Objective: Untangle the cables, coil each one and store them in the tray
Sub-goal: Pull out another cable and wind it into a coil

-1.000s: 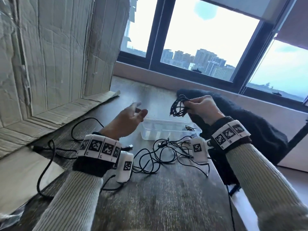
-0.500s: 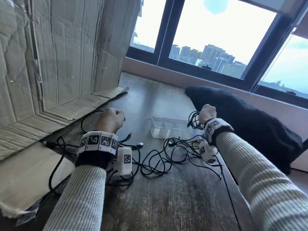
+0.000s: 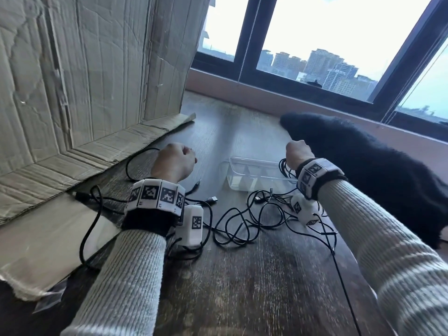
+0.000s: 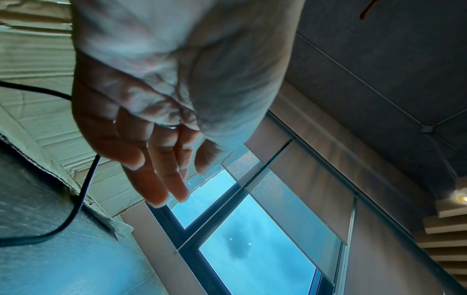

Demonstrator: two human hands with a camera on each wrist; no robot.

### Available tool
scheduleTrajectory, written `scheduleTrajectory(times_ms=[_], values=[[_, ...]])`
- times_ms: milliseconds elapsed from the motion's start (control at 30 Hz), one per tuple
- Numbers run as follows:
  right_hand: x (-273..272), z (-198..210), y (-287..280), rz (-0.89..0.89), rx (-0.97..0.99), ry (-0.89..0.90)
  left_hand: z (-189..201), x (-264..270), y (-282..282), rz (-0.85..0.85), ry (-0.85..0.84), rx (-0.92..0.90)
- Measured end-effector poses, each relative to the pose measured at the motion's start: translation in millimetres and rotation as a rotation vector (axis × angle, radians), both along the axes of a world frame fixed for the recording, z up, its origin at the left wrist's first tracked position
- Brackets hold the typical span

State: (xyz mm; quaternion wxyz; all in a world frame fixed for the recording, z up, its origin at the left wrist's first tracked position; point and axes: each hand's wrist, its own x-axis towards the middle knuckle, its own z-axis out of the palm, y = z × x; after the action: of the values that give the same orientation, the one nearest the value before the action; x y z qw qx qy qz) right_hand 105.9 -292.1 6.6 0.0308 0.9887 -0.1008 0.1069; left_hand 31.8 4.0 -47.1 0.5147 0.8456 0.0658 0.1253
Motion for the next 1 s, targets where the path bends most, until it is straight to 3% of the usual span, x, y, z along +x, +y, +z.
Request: scheduleTrajectory(times_ms=[333,533,767,867,1000], values=[[0.4,-18.3,0.9,-0.064,0.063,0.059,1.2,-0.8,2.4,-0.001,-0.015,-0.004],[-4.7,-16.1,3.0,-0.045,0.031,0.196,-0.2,2.9,1.9,0.014,-0.057,-0.005],[-9.4,-10.2,7.6,0.033,0.358,0.39,1.3,2.1,1.1,0.013,-0.061,0.04],[-3.3,-13.1,6.3,-0.008,0.206,0.315,1.3,2.0,2.0,0.012,-0.057,0.038],[-7.2,-4.4,7.9,-0.039,0.177,0.295,1.0,0.9,1.8,0.015,-0.039,0.054]])
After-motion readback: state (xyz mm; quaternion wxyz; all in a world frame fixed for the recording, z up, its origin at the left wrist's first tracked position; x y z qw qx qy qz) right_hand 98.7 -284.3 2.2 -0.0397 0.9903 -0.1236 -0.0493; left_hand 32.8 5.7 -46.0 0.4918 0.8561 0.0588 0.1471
